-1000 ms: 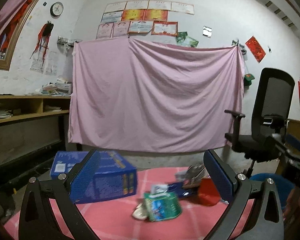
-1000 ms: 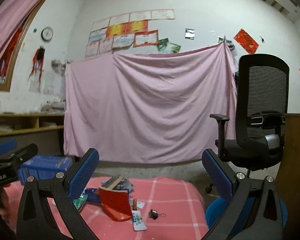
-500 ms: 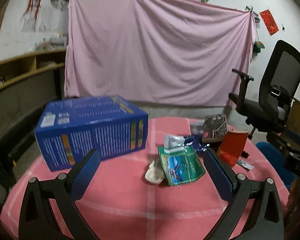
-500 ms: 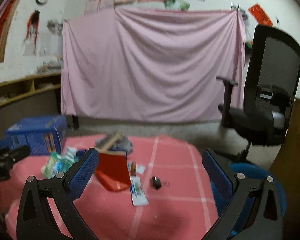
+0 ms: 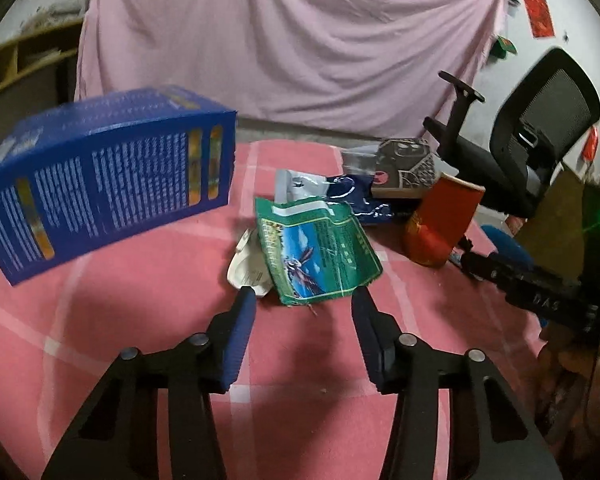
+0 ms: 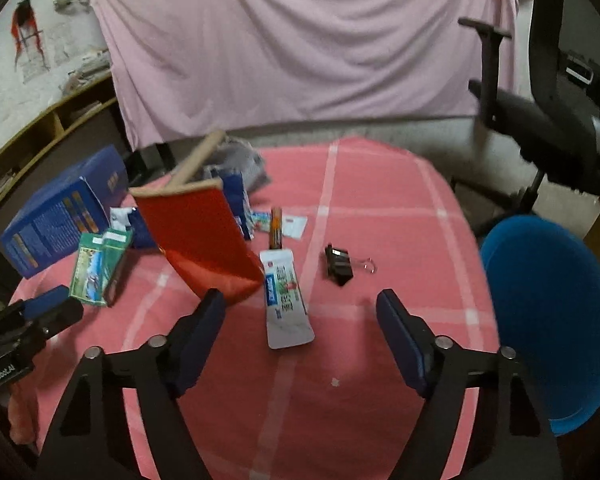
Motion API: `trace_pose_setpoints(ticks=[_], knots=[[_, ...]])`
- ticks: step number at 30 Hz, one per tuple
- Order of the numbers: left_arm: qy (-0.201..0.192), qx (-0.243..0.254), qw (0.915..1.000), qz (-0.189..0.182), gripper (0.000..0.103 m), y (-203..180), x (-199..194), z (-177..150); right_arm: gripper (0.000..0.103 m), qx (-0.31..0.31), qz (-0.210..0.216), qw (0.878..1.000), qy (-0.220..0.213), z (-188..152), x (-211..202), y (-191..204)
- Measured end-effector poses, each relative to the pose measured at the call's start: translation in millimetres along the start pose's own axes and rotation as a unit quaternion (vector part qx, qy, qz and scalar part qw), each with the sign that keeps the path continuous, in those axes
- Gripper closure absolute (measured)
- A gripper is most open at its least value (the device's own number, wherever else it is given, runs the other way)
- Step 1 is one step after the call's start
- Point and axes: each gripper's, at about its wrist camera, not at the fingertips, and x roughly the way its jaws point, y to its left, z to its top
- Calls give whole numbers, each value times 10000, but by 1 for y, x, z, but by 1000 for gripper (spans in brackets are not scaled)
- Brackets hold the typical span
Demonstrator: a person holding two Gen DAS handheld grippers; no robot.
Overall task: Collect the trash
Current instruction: 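Grasp the green wrapper with the left tool while the right tool grasps the toothpaste tube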
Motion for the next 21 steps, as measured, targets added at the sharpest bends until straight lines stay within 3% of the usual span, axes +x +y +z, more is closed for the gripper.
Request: trace_pose_setpoints(ticks=[8,13,16,18,21], knots=[[192,-523,9982,-221,75,12,0,12,47,-20,101,9995,297,-2,10,1],[262,-743,9966,-249,96,15,3,17,53,5,203,9990,390,1,15,0],[233,-796,9962,-255,101,17,1,17,62,-8,224,9989,417,1,15,1],[158,-776,9965,-271,103,16,-1,17,78,-70,300,9985,448,1,15,3],[-30,-698,9972,-282,103,14,-8,16,82,-187,276,9984,462,0,14,8]])
